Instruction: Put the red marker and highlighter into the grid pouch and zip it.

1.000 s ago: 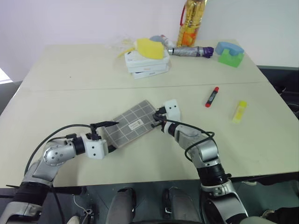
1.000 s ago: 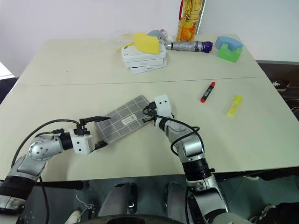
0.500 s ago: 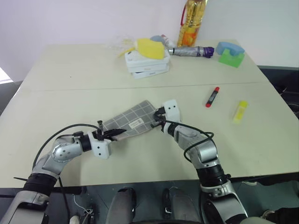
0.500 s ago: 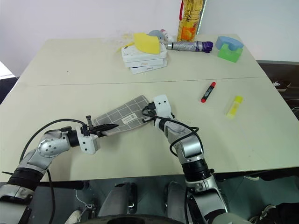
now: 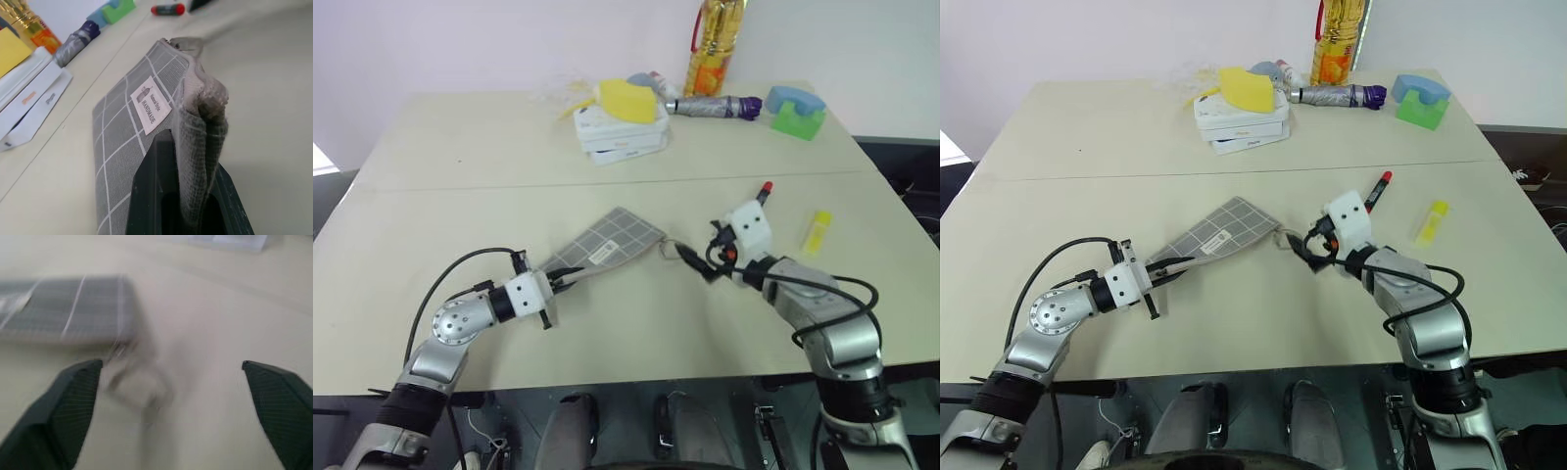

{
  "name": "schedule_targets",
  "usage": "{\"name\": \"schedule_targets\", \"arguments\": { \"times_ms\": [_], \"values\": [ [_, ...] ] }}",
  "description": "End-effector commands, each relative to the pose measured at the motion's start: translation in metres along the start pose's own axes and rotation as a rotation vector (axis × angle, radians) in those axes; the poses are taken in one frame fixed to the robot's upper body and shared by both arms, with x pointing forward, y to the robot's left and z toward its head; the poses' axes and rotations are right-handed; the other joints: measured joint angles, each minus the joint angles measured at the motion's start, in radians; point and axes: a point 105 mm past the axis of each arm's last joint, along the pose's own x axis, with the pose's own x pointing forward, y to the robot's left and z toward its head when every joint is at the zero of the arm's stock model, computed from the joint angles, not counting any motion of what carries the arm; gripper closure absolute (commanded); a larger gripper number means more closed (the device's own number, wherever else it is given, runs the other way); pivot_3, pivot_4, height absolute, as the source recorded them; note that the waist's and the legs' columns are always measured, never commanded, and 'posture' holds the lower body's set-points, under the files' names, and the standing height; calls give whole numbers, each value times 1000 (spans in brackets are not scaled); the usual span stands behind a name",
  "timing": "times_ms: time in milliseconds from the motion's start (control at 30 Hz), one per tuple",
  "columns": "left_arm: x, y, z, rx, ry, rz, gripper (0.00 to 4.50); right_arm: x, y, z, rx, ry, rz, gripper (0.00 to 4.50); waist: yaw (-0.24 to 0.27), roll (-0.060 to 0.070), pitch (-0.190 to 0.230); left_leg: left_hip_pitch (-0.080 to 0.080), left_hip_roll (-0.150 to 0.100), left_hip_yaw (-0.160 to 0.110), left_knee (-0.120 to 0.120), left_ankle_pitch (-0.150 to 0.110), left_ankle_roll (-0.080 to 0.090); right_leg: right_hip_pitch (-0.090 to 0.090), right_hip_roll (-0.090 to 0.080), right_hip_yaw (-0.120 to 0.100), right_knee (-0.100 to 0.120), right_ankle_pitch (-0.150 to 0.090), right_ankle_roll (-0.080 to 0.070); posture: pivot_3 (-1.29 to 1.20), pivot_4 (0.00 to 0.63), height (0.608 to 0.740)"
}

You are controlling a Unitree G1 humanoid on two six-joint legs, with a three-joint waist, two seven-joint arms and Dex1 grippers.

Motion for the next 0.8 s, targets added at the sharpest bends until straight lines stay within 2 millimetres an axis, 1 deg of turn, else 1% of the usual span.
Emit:
{"name": "schedule_targets", "arguments": {
  "times_ms": [33, 100, 300, 400, 567, 600, 633, 700, 800],
  "values": [
    [3, 2, 12, 3, -48, 0, 4500, -1, 6, 11, -13, -44, 6, 21, 0, 0, 0, 0, 0, 0, 0, 0, 0, 0, 0, 0, 0, 0, 0, 0, 150, 740],
    [5, 0, 14, 2, -59, -8, 4500, 3, 9, 9, -12, -39, 8, 21, 2, 0, 0, 0, 0, 0, 0, 0, 0, 0, 0, 0, 0, 0, 0, 0, 150, 740],
    [9, 0, 17, 6, -73, -11, 4500, 16, 11, 8, 10, -32, -12, 21, 5, 0, 0, 0, -1, 0, 0, 0, 0, 0, 0, 0, 0, 0, 0, 0, 150, 740],
    [10, -1, 18, 6, -78, -5, 4500, 19, 13, 7, 23, -31, -14, 852, 6, 0, 0, 0, -1, 0, 0, 0, 0, 0, 0, 0, 0, 0, 0, 0, 150, 740],
    [11, 0, 18, 10, -76, 2, 4500, 20, 15, 8, 30, -36, -7, 3559, 5, 0, 0, 0, -1, 0, 0, 0, 0, 0, 0, 0, 0, 0, 0, 0, 150, 740],
    [11, 0, 17, 10, -74, 5, 4500, 20, 16, 9, 27, -39, -3, 3956, 5, 0, 0, 0, -1, 0, 0, 0, 0, 0, 0, 0, 0, 0, 0, 0, 150, 740],
    [11, 0, 17, 10, -72, 6, 4500, 19, 17, 10, 22, -42, 0, 4457, 5, 0, 0, 0, -1, 0, 0, 0, 0, 0, 0, 0, 0, 0, 0, 0, 150, 740],
    [13, 0, 16, 7, -66, 20, 4500, 19, 21, 11, -21, -34, 14, 4457, 5, 0, 0, 0, -1, 0, 0, 0, 0, 0, 0, 0, 0, 0, 0, 0, 150, 740],
    [18, 2, 14, -2, -60, 43, 4500, 17, 34, 14, -113, -28, 59, 4457, 6, 0, 0, 0, -1, 0, 0, 0, 0, 0, 0, 0, 0, 0, 0, 0, 150, 740]
  ]
}}
